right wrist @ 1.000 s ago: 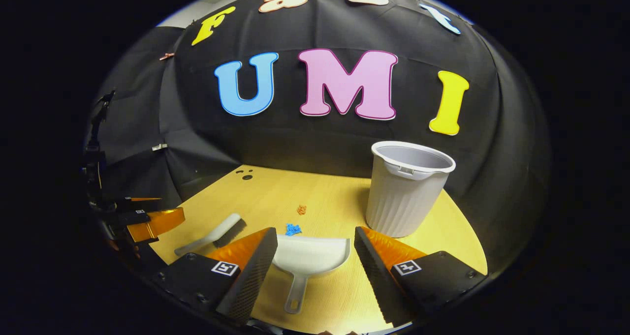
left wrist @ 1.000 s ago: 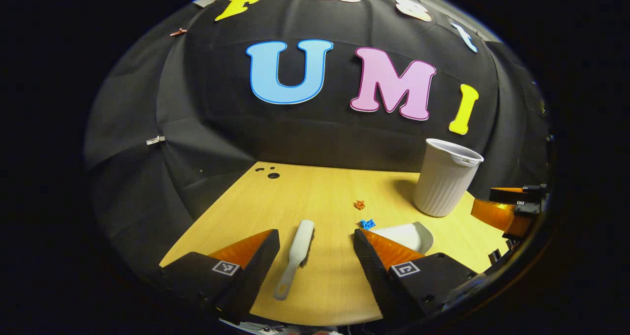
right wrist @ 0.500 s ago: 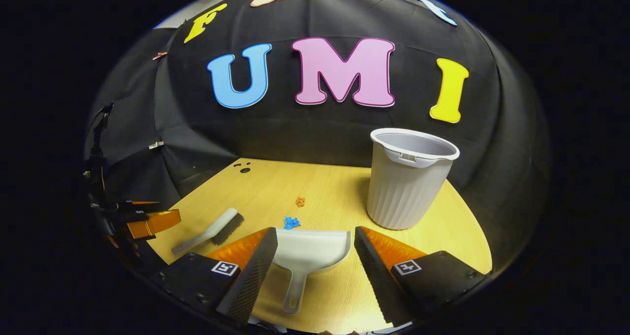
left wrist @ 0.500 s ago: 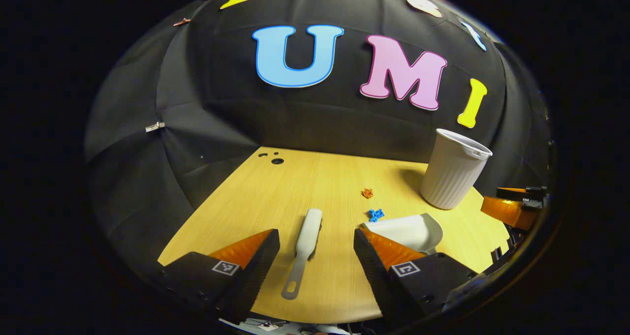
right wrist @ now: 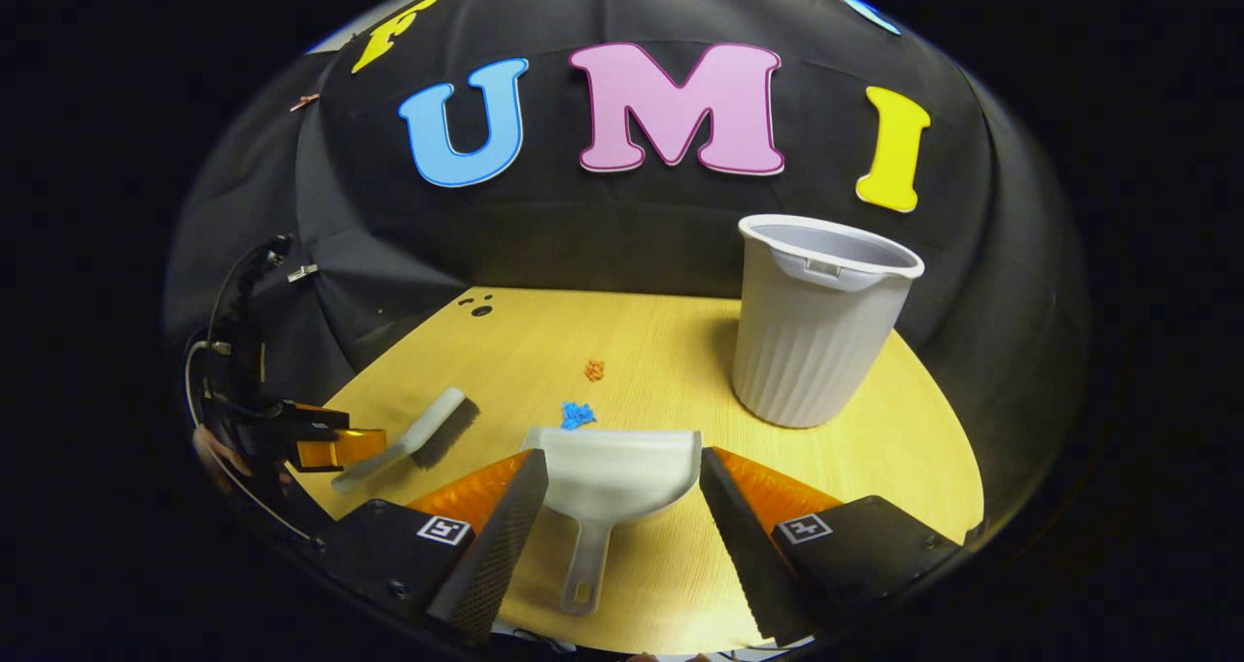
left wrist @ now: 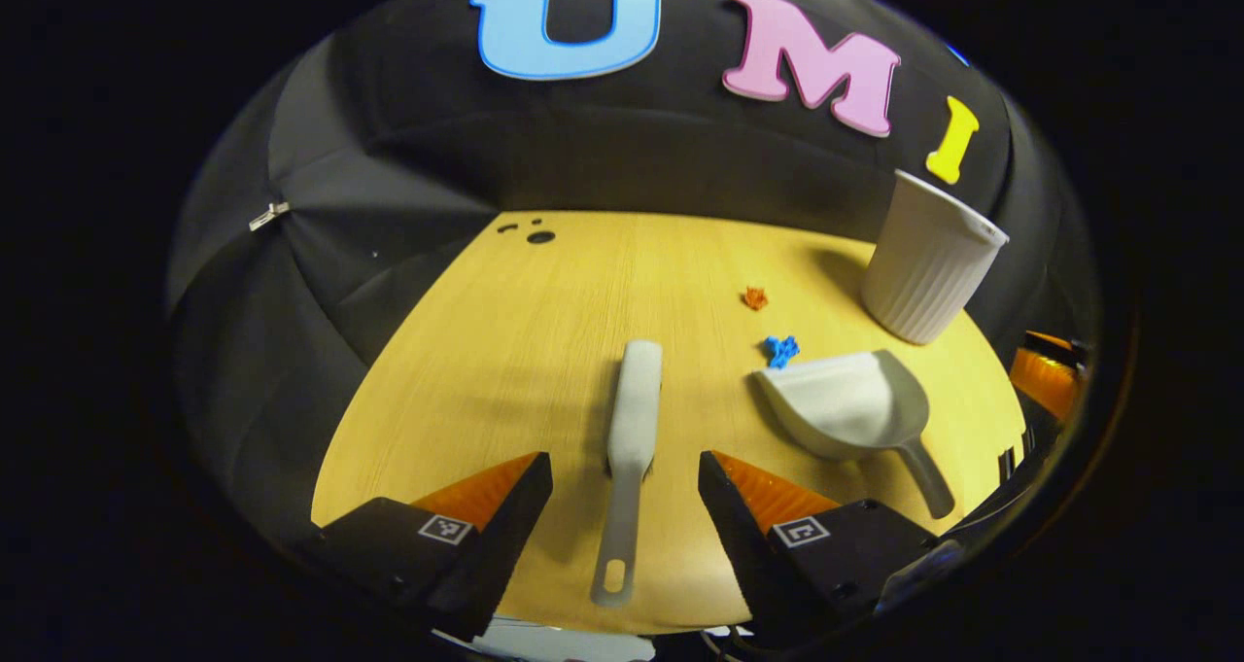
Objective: Pick up the small broom and dustpan from the desktop, sweep the trash into the dustpan with the broom, and then empty the trash into the garbage bin.
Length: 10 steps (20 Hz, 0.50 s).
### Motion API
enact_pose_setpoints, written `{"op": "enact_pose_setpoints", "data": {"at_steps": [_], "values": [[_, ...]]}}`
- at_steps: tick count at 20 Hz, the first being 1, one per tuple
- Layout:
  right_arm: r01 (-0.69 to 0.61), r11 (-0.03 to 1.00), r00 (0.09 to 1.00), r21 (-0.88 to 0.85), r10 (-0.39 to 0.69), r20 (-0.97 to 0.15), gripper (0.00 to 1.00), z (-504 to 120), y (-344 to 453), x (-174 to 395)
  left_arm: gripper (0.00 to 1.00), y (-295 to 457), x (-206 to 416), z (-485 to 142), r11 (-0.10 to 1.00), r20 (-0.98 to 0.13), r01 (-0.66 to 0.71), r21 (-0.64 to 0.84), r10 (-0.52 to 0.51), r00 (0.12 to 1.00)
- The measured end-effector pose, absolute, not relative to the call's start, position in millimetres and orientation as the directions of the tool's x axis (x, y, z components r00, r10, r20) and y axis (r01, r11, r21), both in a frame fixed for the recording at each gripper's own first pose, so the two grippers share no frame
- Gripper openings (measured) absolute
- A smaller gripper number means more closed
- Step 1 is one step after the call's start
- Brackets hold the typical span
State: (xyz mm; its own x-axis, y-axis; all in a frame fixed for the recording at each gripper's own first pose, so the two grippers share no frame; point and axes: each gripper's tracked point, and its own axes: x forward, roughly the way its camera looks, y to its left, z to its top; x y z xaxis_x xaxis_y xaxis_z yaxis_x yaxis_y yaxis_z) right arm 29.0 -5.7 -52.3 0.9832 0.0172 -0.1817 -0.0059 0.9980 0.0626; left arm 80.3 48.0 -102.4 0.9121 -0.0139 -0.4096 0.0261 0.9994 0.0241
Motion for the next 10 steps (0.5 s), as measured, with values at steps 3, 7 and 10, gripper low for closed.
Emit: {"op": "enact_pose_setpoints", "data": {"at_steps": [3, 7, 10], "values": [[-0.005, 0.997, 0.976, 0.078, 0.022, -0.218, 0.97, -64, -5, 30, 0.96, 46, 95, -128, 1.0, -0.516, 0.016, -0.024, -0.026, 0.856], [-0.006, 0.994, 0.964, 0.114, 0.036, -0.264, 0.98, -81, -4, 37, 0.96, 55, 119, -146, 1.0, -0.591, -0.01, -0.014, 0.0, 0.807], [-0.009, 0.993, 0.955, 0.114, 0.042, -0.293, 0.99, -95, -4, 41, 0.9, 53, 133, -151, 1.0, -0.615, -0.009, -0.011, 0.0, 0.788]]}}
